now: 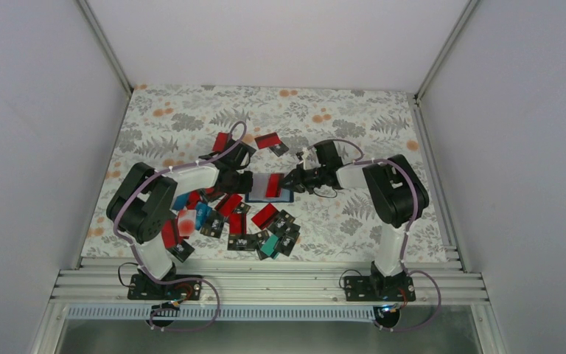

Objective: Put the credit cards into the card holder

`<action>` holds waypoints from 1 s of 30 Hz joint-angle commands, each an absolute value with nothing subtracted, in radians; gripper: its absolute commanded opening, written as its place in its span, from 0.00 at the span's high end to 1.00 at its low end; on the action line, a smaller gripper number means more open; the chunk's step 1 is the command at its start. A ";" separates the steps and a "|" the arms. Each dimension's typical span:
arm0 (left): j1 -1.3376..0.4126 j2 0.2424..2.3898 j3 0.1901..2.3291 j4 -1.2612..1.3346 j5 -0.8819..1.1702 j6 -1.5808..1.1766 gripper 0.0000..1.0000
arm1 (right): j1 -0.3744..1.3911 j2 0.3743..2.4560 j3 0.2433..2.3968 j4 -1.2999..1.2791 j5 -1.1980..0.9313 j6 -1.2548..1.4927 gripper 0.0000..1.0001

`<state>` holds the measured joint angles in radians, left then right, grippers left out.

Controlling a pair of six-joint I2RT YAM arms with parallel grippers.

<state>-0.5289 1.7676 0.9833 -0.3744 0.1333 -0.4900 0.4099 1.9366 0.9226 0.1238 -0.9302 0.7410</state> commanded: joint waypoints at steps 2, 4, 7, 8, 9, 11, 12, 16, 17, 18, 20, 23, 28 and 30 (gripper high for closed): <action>-0.525 1.787 0.956 -0.373 0.138 -0.500 0.83 | 0.401 1.941 0.943 0.139 -0.891 0.763 0.96; -0.525 1.786 0.953 -0.372 0.138 -0.501 0.83 | 0.395 1.945 0.940 0.141 -0.878 0.786 0.96; -0.524 1.783 0.947 -0.370 0.139 -0.504 0.83 | 0.391 1.946 0.925 0.162 -0.860 0.823 0.96; -0.525 1.781 0.945 -0.370 0.140 -0.504 0.83 | 0.391 1.946 0.922 0.170 -0.859 0.832 0.96; -0.525 1.779 0.943 -0.368 0.140 -0.505 0.83 | 0.391 1.947 0.918 0.178 -0.859 0.840 0.96; -0.525 1.774 0.939 -0.367 0.141 -0.507 0.83 | 0.392 1.954 0.918 0.185 -0.865 0.844 0.96; -0.525 1.776 0.937 -0.367 0.142 -0.506 0.83 | 0.391 1.959 0.920 0.187 -0.870 0.845 0.96; -0.524 1.774 0.936 -0.362 0.151 -0.510 0.83 | 0.396 1.978 0.920 0.201 -0.886 0.851 0.96; -0.525 1.774 0.936 -0.359 0.154 -0.509 0.83 | 0.398 1.980 0.920 0.202 -0.888 0.850 0.96; -0.525 1.775 0.935 -0.358 0.156 -0.510 0.83 | 0.402 1.984 0.922 0.205 -0.890 0.850 0.96; -0.525 1.776 0.934 -0.356 0.159 -0.512 0.83 | 0.408 1.991 0.923 0.206 -0.895 0.849 0.96; -0.525 1.776 0.933 -0.354 0.161 -0.512 0.83 | 0.419 2.004 0.931 0.210 -0.907 0.846 0.96; -0.525 1.774 0.928 -0.354 0.160 -0.514 0.84 | 0.421 1.996 0.948 0.175 -0.893 0.818 0.96; -0.525 1.771 0.926 -0.355 0.158 -0.514 0.84 | 0.410 1.983 0.963 0.147 -0.881 0.796 0.96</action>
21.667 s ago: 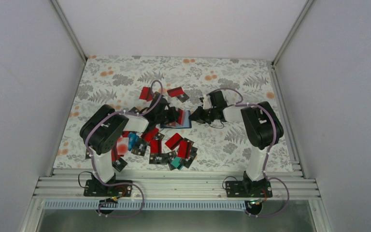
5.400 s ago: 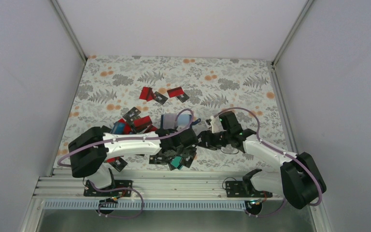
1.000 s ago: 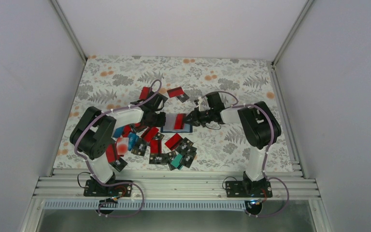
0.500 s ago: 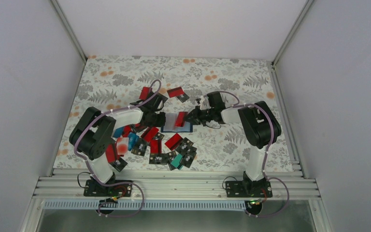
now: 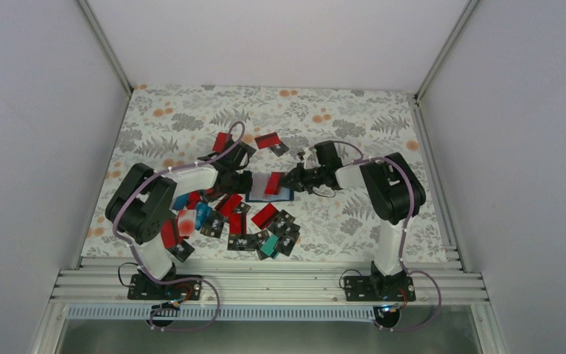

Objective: Put the credit cards into the card holder

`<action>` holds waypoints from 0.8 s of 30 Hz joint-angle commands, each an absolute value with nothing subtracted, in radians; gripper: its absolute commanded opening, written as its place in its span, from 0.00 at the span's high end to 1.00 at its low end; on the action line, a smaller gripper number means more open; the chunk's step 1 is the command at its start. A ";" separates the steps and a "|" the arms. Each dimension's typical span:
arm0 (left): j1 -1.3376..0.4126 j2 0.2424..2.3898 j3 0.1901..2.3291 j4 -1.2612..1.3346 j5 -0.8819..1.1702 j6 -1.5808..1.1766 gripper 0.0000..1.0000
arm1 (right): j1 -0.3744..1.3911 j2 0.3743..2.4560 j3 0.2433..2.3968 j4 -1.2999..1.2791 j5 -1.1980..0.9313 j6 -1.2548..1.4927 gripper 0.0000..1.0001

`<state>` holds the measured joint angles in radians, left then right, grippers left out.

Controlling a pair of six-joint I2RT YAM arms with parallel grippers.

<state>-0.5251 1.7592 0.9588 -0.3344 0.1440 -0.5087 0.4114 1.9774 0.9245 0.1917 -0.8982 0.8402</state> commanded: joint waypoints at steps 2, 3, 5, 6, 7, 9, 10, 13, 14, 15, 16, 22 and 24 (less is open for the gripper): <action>-0.525 1.769 0.924 -0.357 0.156 -0.514 0.84 | 0.390 1.961 0.970 0.123 -0.871 0.778 0.96; -0.525 1.768 0.922 -0.357 0.155 -0.514 0.84 | 0.378 1.950 0.971 0.114 -0.869 0.772 0.96; -0.525 1.766 0.918 -0.356 0.155 -0.514 0.84 | 0.358 1.930 0.972 0.102 -0.866 0.761 0.96; -0.525 1.765 0.914 -0.356 0.155 -0.515 0.84 | 0.349 1.924 0.970 0.101 -0.867 0.761 0.96; -0.525 1.765 0.912 -0.354 0.156 -0.515 0.84 | 0.343 1.920 0.971 0.104 -0.870 0.763 0.96; -0.525 1.762 0.908 -0.351 0.157 -0.517 0.84 | 0.340 1.923 0.974 0.113 -0.876 0.769 0.96; -0.525 1.763 0.907 -0.350 0.158 -0.517 0.84 | 0.340 1.928 0.975 0.119 -0.880 0.773 0.96; -0.525 1.761 0.908 -0.350 0.160 -0.519 0.84 | 0.340 1.942 0.973 0.145 -0.888 0.792 0.96; -0.525 1.760 0.908 -0.350 0.160 -0.519 0.84 | 0.340 1.944 0.970 0.156 -0.890 0.797 0.96; -0.525 1.761 0.908 -0.348 0.161 -0.519 0.84 | 0.339 1.948 0.970 0.164 -0.893 0.804 0.96; -0.525 1.760 0.908 -0.347 0.161 -0.519 0.84 | 0.340 1.950 0.970 0.171 -0.896 0.807 0.96; -0.525 1.765 0.905 -0.346 0.163 -0.519 0.84 | 0.346 1.970 0.974 0.213 -0.919 0.833 0.96; -0.525 1.766 0.905 -0.345 0.164 -0.520 0.84 | 0.351 1.975 0.980 0.219 -0.920 0.838 0.96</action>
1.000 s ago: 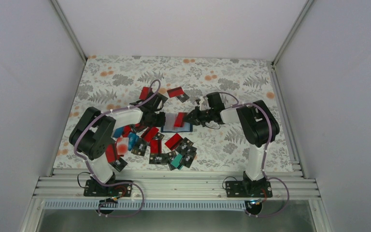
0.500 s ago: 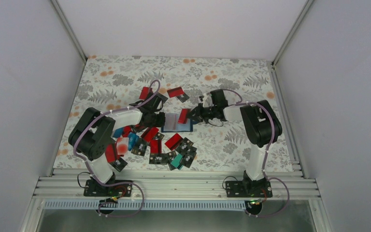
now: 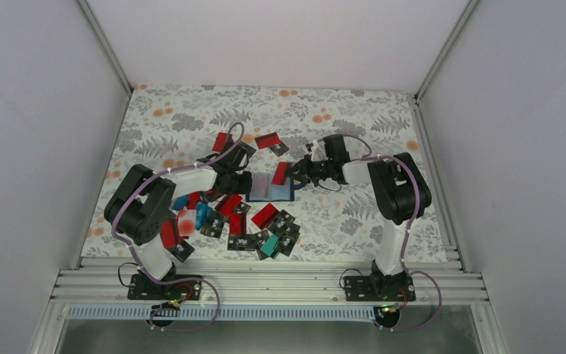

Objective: Put the credit cards into the card holder

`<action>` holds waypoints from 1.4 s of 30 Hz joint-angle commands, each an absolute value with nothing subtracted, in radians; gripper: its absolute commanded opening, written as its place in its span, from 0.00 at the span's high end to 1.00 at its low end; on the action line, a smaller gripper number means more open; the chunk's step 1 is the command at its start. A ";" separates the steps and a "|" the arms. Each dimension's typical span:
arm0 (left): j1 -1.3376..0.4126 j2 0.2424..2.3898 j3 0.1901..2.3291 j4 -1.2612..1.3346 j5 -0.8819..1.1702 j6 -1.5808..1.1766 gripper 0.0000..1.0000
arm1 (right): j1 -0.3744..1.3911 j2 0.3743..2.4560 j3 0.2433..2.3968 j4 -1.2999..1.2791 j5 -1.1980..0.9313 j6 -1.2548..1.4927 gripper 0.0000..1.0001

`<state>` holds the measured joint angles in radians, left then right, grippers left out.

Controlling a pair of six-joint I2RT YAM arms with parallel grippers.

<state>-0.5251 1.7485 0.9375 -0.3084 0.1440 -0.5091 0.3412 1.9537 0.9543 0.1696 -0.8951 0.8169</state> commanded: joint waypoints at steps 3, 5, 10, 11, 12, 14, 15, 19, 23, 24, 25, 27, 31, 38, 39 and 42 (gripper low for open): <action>-0.525 1.767 0.906 -0.344 0.165 -0.520 0.84 | 0.357 1.983 0.995 0.220 -0.921 0.840 0.96; -0.526 1.767 0.905 -0.345 0.164 -0.519 0.84 | 0.360 1.987 1.000 0.219 -0.918 0.841 0.96; -0.525 1.769 0.904 -0.345 0.164 -0.519 0.85 | 0.373 2.007 1.012 0.220 -0.920 0.842 0.96; -0.525 1.768 0.904 -0.344 0.165 -0.519 0.85 | 0.375 2.009 1.014 0.221 -0.920 0.843 0.96; -0.525 1.768 0.904 -0.345 0.165 -0.519 0.85 | 0.378 2.012 1.014 0.221 -0.919 0.844 0.96; -0.525 1.769 0.905 -0.344 0.164 -0.518 0.85 | 0.383 2.013 1.014 0.223 -0.915 0.844 0.96; -0.525 1.768 0.905 -0.346 0.165 -0.517 0.85 | 0.383 2.013 1.013 0.222 -0.912 0.844 0.96; -0.526 1.766 0.903 -0.347 0.164 -0.517 0.85 | 0.383 2.006 1.014 0.205 -0.898 0.828 0.96; -0.525 1.763 0.900 -0.348 0.165 -0.517 0.85 | 0.376 1.980 0.999 0.195 -0.877 0.818 0.96; -0.525 1.759 0.897 -0.348 0.163 -0.517 0.85 | 0.374 1.971 0.995 0.195 -0.874 0.817 0.96; -0.525 1.759 0.896 -0.348 0.163 -0.518 0.85 | 0.371 1.965 0.992 0.193 -0.873 0.815 0.96; -0.525 1.758 0.893 -0.346 0.164 -0.517 0.85 | 0.366 1.959 0.988 0.193 -0.873 0.813 0.96; -0.525 1.758 0.893 -0.345 0.165 -0.518 0.85 | 0.365 1.966 0.986 0.198 -0.876 0.817 0.96; -0.525 1.757 0.895 -0.345 0.166 -0.520 0.85 | 0.366 1.975 0.979 0.211 -0.880 0.817 0.96; -0.525 1.757 0.893 -0.345 0.166 -0.519 0.85 | 0.366 1.975 0.978 0.210 -0.876 0.814 0.96; -0.525 1.756 0.893 -0.345 0.168 -0.518 0.85 | 0.365 1.974 0.971 0.206 -0.869 0.800 0.96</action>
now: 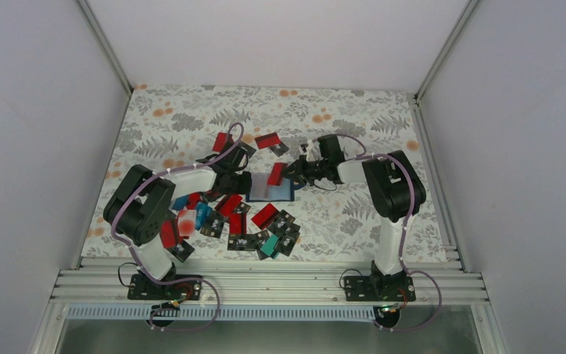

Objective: Put the credit cards into the card holder

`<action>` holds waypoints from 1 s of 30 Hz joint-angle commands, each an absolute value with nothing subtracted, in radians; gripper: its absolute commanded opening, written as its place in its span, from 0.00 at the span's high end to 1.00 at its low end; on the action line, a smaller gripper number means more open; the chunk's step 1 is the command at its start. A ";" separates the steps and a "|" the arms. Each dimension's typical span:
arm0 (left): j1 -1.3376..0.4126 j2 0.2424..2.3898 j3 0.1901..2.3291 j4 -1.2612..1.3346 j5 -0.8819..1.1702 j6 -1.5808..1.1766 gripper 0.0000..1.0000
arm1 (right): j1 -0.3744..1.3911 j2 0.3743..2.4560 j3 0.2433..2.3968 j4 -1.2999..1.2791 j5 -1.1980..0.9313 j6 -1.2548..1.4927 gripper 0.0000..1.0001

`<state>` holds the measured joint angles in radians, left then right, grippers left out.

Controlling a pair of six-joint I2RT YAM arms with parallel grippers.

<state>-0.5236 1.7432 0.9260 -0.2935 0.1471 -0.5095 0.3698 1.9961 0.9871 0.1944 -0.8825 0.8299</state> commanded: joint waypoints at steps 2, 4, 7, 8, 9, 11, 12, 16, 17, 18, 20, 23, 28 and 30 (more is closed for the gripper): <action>-0.524 1.754 0.893 -0.346 0.166 -0.519 0.85 | 0.367 1.977 0.966 0.207 -0.868 0.794 0.96; -0.525 1.754 0.894 -0.346 0.166 -0.519 0.85 | 0.367 1.979 0.959 0.214 -0.869 0.792 0.96; -0.525 1.755 0.895 -0.346 0.167 -0.518 0.85 | 0.371 1.985 0.952 0.227 -0.874 0.790 0.96; -0.525 1.756 0.894 -0.346 0.167 -0.519 0.85 | 0.375 1.987 0.951 0.232 -0.877 0.790 0.96; -0.525 1.756 0.895 -0.345 0.169 -0.519 0.85 | 0.380 1.988 0.950 0.237 -0.878 0.792 0.96; -0.526 1.756 0.896 -0.347 0.169 -0.518 0.85 | 0.391 1.991 0.948 0.249 -0.880 0.799 0.96; -0.525 1.756 0.896 -0.346 0.169 -0.518 0.85 | 0.397 1.992 0.947 0.257 -0.882 0.807 0.96; -0.525 1.756 0.897 -0.348 0.169 -0.518 0.85 | 0.412 2.001 0.946 0.281 -0.885 0.827 0.96; -0.525 1.756 0.897 -0.348 0.168 -0.517 0.85 | 0.416 2.004 0.948 0.283 -0.886 0.830 0.96; -0.525 1.756 0.896 -0.348 0.169 -0.517 0.85 | 0.419 2.005 0.949 0.287 -0.887 0.834 0.96; -0.525 1.758 0.896 -0.348 0.168 -0.515 0.85 | 0.427 2.007 0.948 0.294 -0.889 0.841 0.96; -0.525 1.757 0.896 -0.348 0.168 -0.515 0.85 | 0.437 2.008 0.947 0.303 -0.895 0.852 0.96; -0.525 1.758 0.894 -0.347 0.167 -0.516 0.85 | 0.449 1.992 0.938 0.300 -0.900 0.858 0.96; -0.524 1.758 0.893 -0.346 0.168 -0.516 0.85 | 0.452 1.981 0.931 0.289 -0.902 0.855 0.96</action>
<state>-0.5232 1.7428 0.9253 -0.2932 0.1471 -0.5091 0.4362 1.9961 0.9543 0.2745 -0.8883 0.8497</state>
